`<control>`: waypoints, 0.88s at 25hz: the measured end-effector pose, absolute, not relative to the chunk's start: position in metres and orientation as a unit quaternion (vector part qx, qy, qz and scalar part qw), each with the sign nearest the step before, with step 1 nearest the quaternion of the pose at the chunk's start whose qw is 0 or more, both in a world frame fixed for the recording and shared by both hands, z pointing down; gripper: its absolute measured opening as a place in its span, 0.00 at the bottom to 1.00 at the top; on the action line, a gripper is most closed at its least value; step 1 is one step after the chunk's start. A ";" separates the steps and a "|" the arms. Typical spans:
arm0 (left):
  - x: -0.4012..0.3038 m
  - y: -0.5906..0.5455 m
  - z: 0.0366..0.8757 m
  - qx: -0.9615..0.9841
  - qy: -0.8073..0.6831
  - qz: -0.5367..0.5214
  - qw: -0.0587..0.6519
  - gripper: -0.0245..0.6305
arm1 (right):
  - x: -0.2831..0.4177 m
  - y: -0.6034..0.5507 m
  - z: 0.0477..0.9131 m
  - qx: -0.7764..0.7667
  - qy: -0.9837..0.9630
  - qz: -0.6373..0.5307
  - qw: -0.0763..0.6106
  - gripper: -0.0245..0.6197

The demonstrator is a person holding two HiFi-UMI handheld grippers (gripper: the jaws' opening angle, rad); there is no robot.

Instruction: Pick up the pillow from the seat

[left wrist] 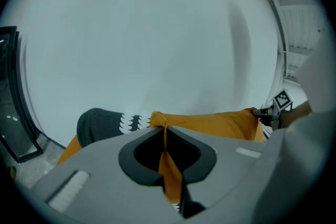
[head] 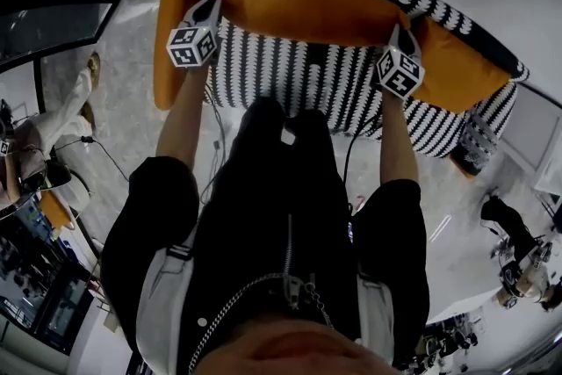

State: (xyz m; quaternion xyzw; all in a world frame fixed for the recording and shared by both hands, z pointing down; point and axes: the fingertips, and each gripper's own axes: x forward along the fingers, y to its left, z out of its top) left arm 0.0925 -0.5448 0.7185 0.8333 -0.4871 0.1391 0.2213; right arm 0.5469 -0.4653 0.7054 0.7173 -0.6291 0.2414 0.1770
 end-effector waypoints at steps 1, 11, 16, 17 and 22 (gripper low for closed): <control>0.090 -0.543 0.709 0.836 -0.487 0.136 0.215 0.07 | 0.545 -0.463 0.696 0.718 -0.631 0.237 0.171 0.08; 0.062 -0.545 0.601 0.842 -0.503 0.087 0.173 0.07 | 0.513 -0.461 0.595 0.723 -0.651 0.191 0.128 0.07; 0.058 -0.538 0.540 0.847 -0.506 0.065 0.150 0.07 | 0.508 -0.453 0.539 0.727 -0.656 0.174 0.101 0.07; 0.059 -0.536 0.530 0.848 -0.506 0.062 0.146 0.07 | 0.508 -0.451 0.528 0.727 -0.657 0.172 0.096 0.07; 0.060 -0.518 0.492 0.848 -0.507 0.057 0.144 0.07 | 0.509 -0.435 0.484 0.725 -0.664 0.166 0.081 0.07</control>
